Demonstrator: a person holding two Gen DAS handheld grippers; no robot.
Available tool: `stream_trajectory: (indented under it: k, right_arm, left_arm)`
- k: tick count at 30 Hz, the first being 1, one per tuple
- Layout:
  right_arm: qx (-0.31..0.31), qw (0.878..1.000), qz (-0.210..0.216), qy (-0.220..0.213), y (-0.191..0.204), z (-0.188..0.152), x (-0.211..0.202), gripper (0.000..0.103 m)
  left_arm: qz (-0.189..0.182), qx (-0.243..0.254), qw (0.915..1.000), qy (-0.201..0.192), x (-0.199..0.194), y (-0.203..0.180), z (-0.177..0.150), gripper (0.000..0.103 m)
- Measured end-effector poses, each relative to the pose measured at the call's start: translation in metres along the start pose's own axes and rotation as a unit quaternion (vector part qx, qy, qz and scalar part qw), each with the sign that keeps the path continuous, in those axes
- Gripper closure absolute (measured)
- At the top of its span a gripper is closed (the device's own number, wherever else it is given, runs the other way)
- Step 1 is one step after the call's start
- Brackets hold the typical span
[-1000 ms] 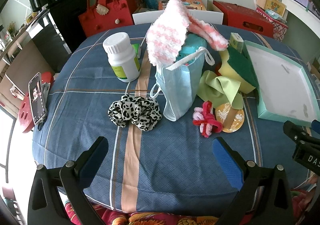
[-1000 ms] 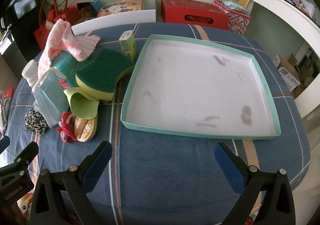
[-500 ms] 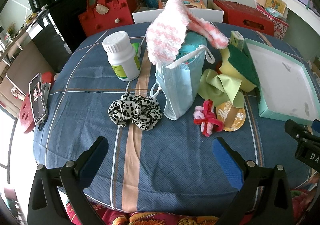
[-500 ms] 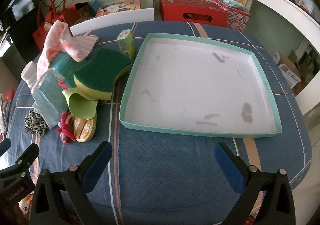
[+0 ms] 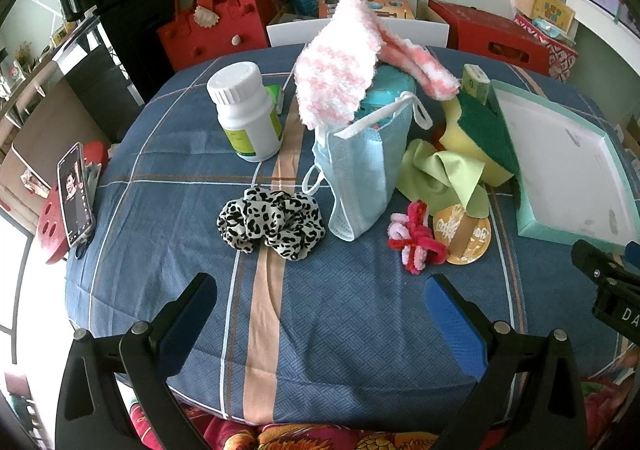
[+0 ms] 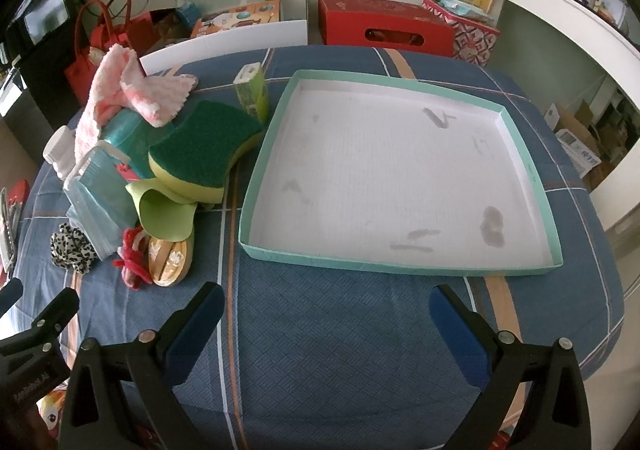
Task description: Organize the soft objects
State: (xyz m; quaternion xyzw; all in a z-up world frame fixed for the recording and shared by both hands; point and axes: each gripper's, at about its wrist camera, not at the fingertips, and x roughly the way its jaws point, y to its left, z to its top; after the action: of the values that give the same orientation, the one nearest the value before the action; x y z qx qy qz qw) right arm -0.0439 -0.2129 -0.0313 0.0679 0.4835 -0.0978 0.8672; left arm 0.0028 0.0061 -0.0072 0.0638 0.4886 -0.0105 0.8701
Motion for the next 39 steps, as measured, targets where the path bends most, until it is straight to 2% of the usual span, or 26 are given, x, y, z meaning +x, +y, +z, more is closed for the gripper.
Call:
stream_trajectory:
  k: [7,11,17,24,28,31,39]
  right_arm:
    - [0.009,1.000,0.016,-0.002,-0.005,0.001,-0.003,0.000]
    - [0.021,0.999,0.034,-0.024,-0.010,0.007,-0.010,0.000]
    - [0.010,0.997,0.050,-0.063,-0.002,0.031,-0.021,0.000]
    - [0.012,0.994,0.080,-0.070,0.011,0.067,-0.025,0.000]
    - [0.013,0.992,0.097,-0.078,0.024,0.084,-0.024,0.000]
    - [0.012,0.991,0.105,-0.076,0.033,0.091,-0.021,0.000]
    - [-0.006,0.991,0.123,-0.060,0.057,0.093,-0.008,0.000]
  left_arm:
    - [-0.017,-0.010,0.9997,-0.018,-0.011,0.007,0.006,0.000]
    - [-0.025,-0.019,0.9990,-0.033,-0.018,0.012,0.022,0.000]
    - [-0.034,-0.048,0.9972,-0.046,-0.025,0.022,0.057,0.000]
    - [-0.069,-0.100,0.9910,-0.057,-0.024,0.037,0.089,0.000]
    - [-0.054,-0.116,0.9902,-0.056,-0.014,0.038,0.093,0.000]
    - [-0.059,-0.128,0.9888,-0.050,-0.005,0.040,0.092,0.000]
    - [-0.062,-0.122,0.9903,-0.026,0.019,0.046,0.083,0.000]
